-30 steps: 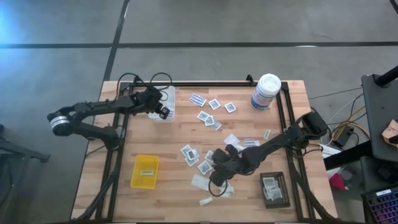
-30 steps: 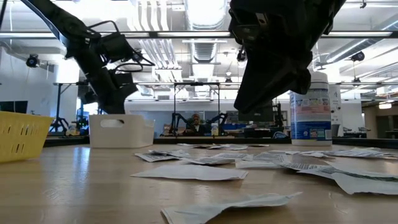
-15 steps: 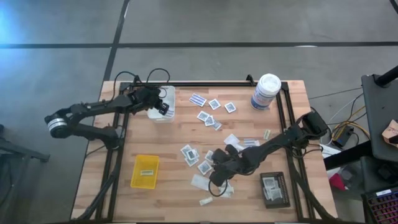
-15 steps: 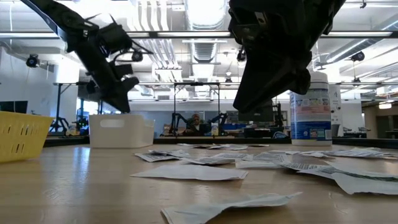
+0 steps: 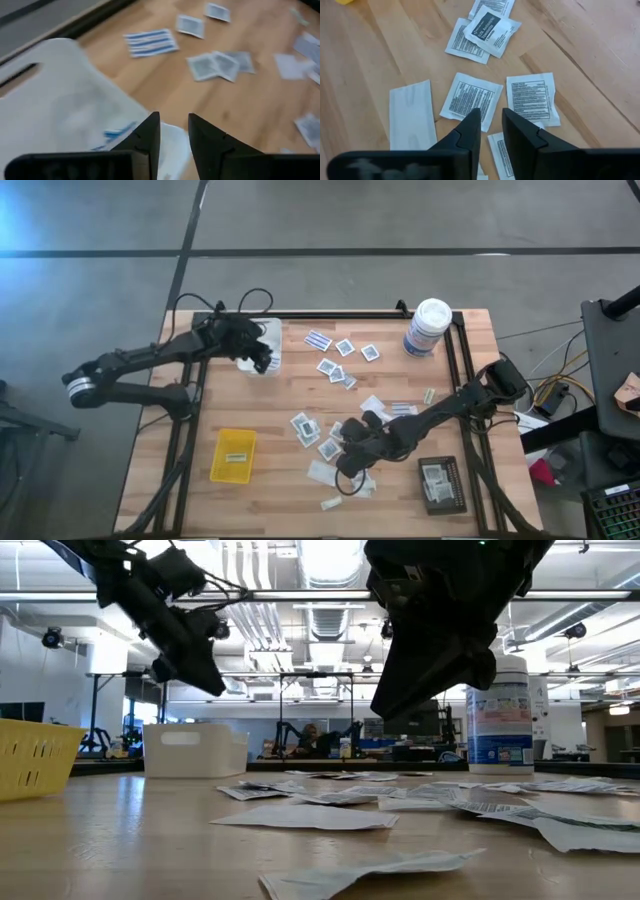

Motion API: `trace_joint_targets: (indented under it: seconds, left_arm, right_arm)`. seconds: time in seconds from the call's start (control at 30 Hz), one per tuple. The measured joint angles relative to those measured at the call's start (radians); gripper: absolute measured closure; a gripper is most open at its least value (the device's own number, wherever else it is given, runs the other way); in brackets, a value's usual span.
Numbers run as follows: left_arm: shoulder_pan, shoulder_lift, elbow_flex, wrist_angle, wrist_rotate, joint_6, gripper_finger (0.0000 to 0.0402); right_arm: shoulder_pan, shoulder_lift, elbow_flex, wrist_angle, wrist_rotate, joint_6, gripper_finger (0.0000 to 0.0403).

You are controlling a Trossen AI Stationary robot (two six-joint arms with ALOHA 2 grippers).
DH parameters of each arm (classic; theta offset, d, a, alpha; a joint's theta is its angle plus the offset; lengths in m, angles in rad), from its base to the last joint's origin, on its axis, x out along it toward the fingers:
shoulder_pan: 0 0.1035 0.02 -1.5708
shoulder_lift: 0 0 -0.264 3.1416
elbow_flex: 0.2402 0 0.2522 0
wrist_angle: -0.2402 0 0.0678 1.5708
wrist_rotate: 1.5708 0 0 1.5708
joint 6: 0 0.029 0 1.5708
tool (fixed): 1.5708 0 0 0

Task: Pick & Place First Aid Supplies
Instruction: Put the towelette pack into the black bin

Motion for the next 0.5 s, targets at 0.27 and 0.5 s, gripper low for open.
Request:
trace_joint_targets:
  seconds: [0.27,0.5]
  left_arm:
    - [-0.276,0.001,-0.002,0.002,-0.006,0.017,0.0308]
    - [-0.593,0.001,-0.003,0.018,-0.15,-0.045,0.0308]
  right_arm:
    - [0.0,0.0,0.0,0.006,0.0,0.007,0.0318]
    - [0.0,0.0,0.0,0.052,0.004,-0.001,0.0322]
